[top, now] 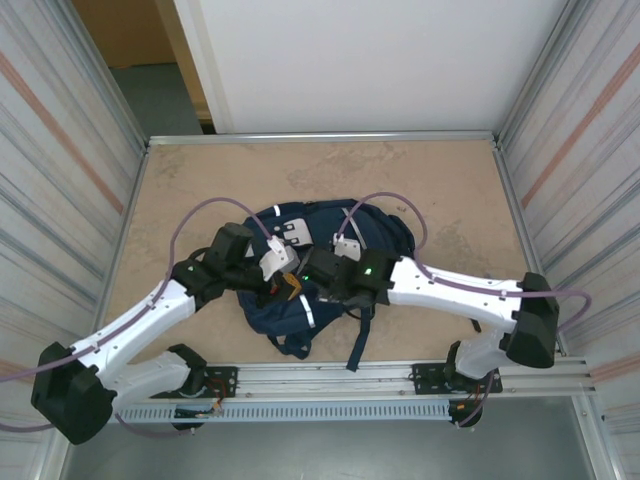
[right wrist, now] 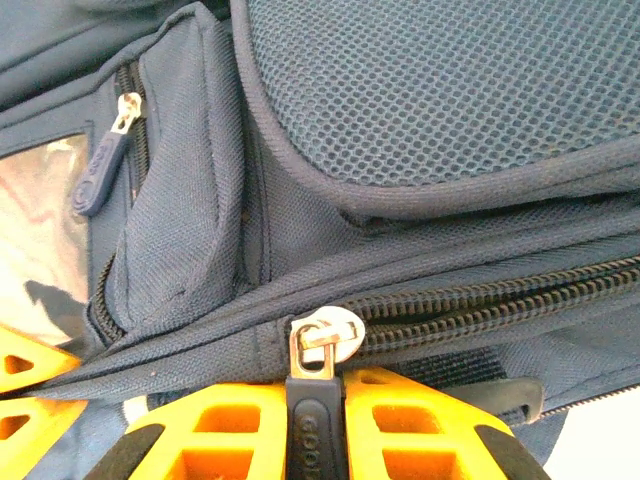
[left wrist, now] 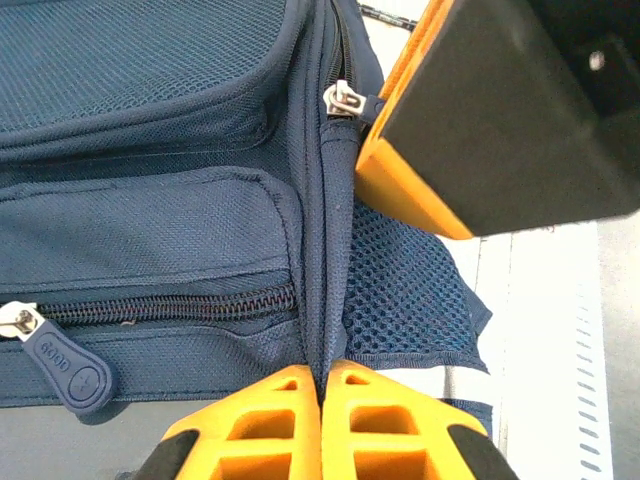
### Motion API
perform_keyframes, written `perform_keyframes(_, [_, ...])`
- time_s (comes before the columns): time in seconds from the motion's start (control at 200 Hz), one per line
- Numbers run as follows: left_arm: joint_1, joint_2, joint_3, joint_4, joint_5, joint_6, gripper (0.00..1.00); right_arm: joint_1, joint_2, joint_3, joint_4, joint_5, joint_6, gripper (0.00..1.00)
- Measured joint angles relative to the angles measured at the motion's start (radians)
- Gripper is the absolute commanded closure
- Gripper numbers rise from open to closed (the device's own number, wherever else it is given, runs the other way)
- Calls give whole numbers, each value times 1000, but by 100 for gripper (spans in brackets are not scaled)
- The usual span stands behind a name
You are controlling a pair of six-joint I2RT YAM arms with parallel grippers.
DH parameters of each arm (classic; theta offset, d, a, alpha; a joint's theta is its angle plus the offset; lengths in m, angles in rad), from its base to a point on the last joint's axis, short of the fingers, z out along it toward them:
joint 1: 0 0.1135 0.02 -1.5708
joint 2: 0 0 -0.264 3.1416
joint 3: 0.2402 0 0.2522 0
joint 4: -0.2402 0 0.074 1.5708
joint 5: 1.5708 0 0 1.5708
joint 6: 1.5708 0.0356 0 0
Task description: Pack books, pencil case, and school supplies into a backpack
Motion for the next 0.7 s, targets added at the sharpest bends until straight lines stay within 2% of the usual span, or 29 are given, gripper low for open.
perform_keyframes(0.15, [-2, -47, -40, 45, -56, 22, 100, -145, -165, -169, 148, -222, -26, 100])
perform_keyframes(0.371, [-2, -58, -88, 81, -129, 183, 100, -459, -342, -430, 336, -588, 31, 100])
perform_keyframes(0.541, [-3, -48, -105, 130, -187, 282, 100, -659, -396, -510, 409, -797, 45, 100])
perform_keyframes(0.702, [-3, -26, -101, 137, -218, 408, 100, -777, -430, -594, 452, -919, 52, 100])
